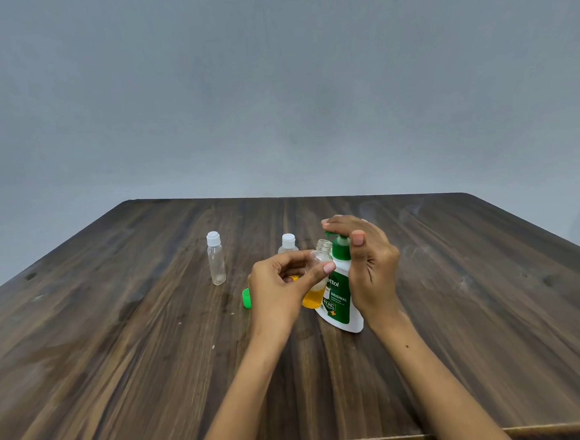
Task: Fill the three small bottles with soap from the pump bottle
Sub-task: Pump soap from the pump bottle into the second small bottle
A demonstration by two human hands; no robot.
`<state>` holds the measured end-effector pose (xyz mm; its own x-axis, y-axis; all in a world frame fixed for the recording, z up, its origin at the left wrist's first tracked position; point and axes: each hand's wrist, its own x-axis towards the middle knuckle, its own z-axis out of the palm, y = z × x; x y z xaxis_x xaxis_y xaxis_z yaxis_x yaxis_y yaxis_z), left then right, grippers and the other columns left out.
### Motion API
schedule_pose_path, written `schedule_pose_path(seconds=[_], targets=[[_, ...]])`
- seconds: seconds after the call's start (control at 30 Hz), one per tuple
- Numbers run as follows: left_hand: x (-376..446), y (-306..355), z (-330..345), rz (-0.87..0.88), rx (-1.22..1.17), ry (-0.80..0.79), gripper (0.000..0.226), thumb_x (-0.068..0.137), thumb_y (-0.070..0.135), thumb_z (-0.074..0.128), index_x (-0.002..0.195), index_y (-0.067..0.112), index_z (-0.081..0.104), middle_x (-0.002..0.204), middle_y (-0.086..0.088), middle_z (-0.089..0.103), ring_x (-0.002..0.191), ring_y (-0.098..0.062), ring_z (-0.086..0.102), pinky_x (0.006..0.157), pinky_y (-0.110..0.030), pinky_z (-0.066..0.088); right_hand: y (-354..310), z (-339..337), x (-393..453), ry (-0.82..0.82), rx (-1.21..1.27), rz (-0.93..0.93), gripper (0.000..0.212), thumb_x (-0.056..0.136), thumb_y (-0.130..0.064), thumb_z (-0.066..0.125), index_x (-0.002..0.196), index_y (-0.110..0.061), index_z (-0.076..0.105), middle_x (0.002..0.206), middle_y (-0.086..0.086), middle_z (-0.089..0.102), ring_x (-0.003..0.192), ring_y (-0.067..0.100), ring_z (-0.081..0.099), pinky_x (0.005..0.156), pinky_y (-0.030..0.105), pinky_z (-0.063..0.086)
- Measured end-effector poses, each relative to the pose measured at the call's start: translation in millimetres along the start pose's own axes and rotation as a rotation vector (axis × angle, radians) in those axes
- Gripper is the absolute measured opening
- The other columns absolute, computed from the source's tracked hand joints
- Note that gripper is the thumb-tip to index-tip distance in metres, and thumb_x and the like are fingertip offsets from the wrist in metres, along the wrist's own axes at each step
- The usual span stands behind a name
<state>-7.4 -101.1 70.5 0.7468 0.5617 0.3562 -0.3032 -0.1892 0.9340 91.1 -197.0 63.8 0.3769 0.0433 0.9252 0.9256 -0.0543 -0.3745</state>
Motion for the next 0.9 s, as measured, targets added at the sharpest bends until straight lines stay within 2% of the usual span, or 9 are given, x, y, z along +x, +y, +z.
schedule_pose_path(seconds=[0.07,0.17,0.3,0.53,0.73,0.9], targets=[[0.6,1.4,0.4,0.006,-0.009,0.000,0.023,0.063,0.025,0.086,0.080,0.032,0.072,0.081,0.006,0.076,0.083,-0.009,0.072,0.077,-0.025,0.058,0.9,-0.5,-0.1,-0.001,-0.001,-0.003,0.066,0.104,-0.047,0.022,0.094,-0.007,0.073,0.102,-0.003,0.071,0.101,0.015,0.066,0.090,0.053,0.047],[1.9,0.1,1.2,0.007,-0.010,-0.006,0.027,0.057,0.036,0.083,0.082,0.030,0.074,0.084,0.003,0.077,0.085,-0.013,0.072,0.081,-0.031,0.059,3.3,-0.1,-2.0,-0.002,0.007,0.009,0.065,0.105,-0.046,0.023,0.091,-0.006,0.073,0.098,-0.002,0.072,0.097,0.016,0.067,0.087,0.055,0.047],[1.2,-1.2,1.6,0.008,-0.015,-0.008,0.029,0.055,0.039,0.082,0.081,0.031,0.074,0.083,0.003,0.077,0.085,-0.014,0.072,0.083,-0.036,0.059,3.8,-0.3,-2.4,0.002,0.012,0.018,0.065,0.105,-0.046,0.023,0.091,-0.006,0.073,0.098,-0.001,0.072,0.097,0.016,0.067,0.087,0.055,0.047],[1.7,-2.5,-0.2,0.002,0.008,0.006,0.022,0.065,0.022,0.087,0.078,0.033,0.073,0.081,0.005,0.077,0.082,-0.012,0.073,0.085,-0.040,0.059,2.3,2.9,-1.9,0.027,0.020,0.008,0.065,0.105,-0.045,0.024,0.090,-0.006,0.073,0.098,-0.002,0.071,0.098,0.018,0.067,0.085,0.052,0.048],[1.2,-3.4,-0.4,-0.008,0.004,-0.001,0.022,0.066,0.021,0.086,0.078,0.034,0.073,0.082,0.007,0.077,0.083,-0.011,0.073,0.087,-0.042,0.058,4.7,3.1,-2.7,0.027,0.029,0.017,0.065,0.104,-0.045,0.025,0.089,-0.005,0.073,0.095,0.000,0.072,0.095,0.018,0.068,0.083,0.055,0.048],[1.8,-2.9,-0.9,-0.006,0.004,0.000,0.021,0.065,0.024,0.086,0.078,0.034,0.073,0.081,0.009,0.076,0.082,-0.010,0.072,0.085,-0.039,0.058,2.0,-1.2,1.2,-0.020,0.001,-0.006,0.064,0.104,-0.047,0.023,0.096,-0.007,0.073,0.105,-0.002,0.071,0.104,0.015,0.066,0.095,0.051,0.045]])
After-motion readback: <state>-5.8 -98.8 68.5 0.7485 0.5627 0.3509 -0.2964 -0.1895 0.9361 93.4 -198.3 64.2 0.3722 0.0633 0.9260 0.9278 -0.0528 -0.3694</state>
